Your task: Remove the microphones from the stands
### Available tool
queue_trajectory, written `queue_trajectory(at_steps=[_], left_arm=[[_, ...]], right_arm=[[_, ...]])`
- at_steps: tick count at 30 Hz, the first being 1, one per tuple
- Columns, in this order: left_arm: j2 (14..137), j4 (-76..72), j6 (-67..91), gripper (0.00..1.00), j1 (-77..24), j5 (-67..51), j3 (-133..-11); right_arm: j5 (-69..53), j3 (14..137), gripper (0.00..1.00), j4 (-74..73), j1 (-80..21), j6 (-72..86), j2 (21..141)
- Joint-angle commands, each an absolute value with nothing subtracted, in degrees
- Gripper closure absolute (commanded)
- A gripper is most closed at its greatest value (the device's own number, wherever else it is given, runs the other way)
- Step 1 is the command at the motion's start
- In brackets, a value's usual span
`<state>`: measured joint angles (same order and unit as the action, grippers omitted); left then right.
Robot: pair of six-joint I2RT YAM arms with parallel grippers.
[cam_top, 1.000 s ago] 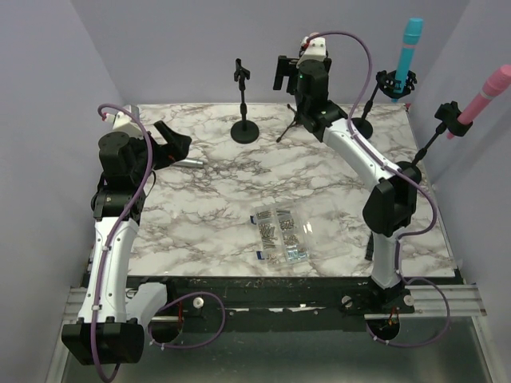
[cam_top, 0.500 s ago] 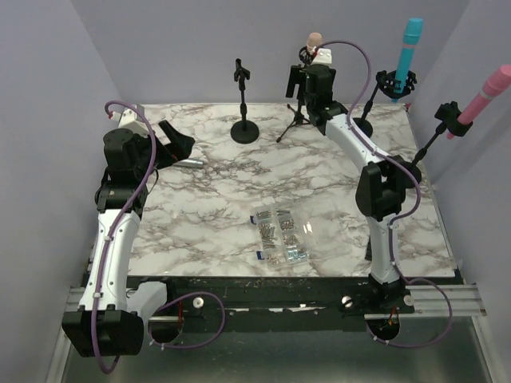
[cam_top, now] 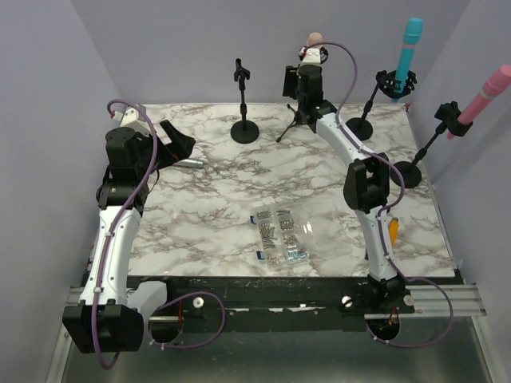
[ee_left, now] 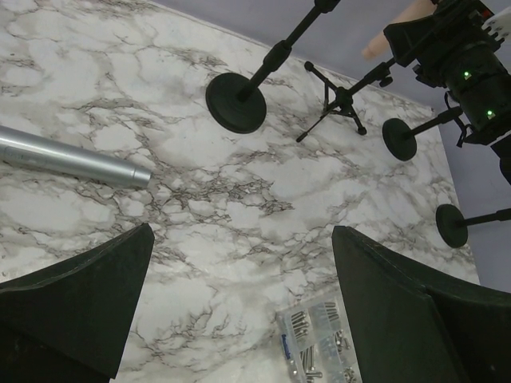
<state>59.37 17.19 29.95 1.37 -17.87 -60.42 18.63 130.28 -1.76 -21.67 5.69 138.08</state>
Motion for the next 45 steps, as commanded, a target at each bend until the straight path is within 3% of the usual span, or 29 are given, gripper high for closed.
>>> queue_trajectory(at_steps=[1, 4, 6, 7, 10, 16, 25, 32, 45], left_arm=[[59.8, 16.8, 29.1, 0.02, 1.2, -19.1, -61.0], [59.9, 17.0, 29.0, 0.02, 1.2, -19.2, -61.2], [60.1, 17.1, 29.0, 0.02, 1.2, -19.0, -61.2], [60.1, 17.2, 29.0, 0.02, 1.2, -18.9, -61.2], [60.0, 17.4, 28.7, 0.03, 1.2, -18.7, -61.4], [59.4, 17.2, 28.7, 0.03, 1.2, -18.8, -61.4], [58.5, 17.7, 27.9, 0.03, 1.6, -17.1, -61.4], [58.2, 17.1, 28.6, 0.03, 1.8, -17.9, -61.1], [56.4, 14.3, 29.1, 0.01, 2.0, -23.9, -60.3]], right_arm=[[19.2, 133.6, 0.32, 1.1, -21.2, 4.9, 140.9], [17.4, 132.6, 0.32, 3.6, -21.1, 4.6, 141.0], [16.6, 132.0, 0.38, 5.1, -21.2, 4.5, 141.2], [16.5, 132.1, 0.42, 5.3, -21.1, 4.5, 141.4], [18.0, 131.2, 0.74, 4.9, -21.1, 5.3, 141.3], [17.5, 123.6, 0.99, 6.2, -21.2, 6.0, 137.5], [18.6, 102.2, 0.99, 10.8, -25.0, 7.0, 124.5], [26.6, 84.1, 0.99, 15.9, -32.9, 10.1, 114.2], [31.8, 72.4, 0.99, 10.6, -44.5, 22.6, 107.5]])
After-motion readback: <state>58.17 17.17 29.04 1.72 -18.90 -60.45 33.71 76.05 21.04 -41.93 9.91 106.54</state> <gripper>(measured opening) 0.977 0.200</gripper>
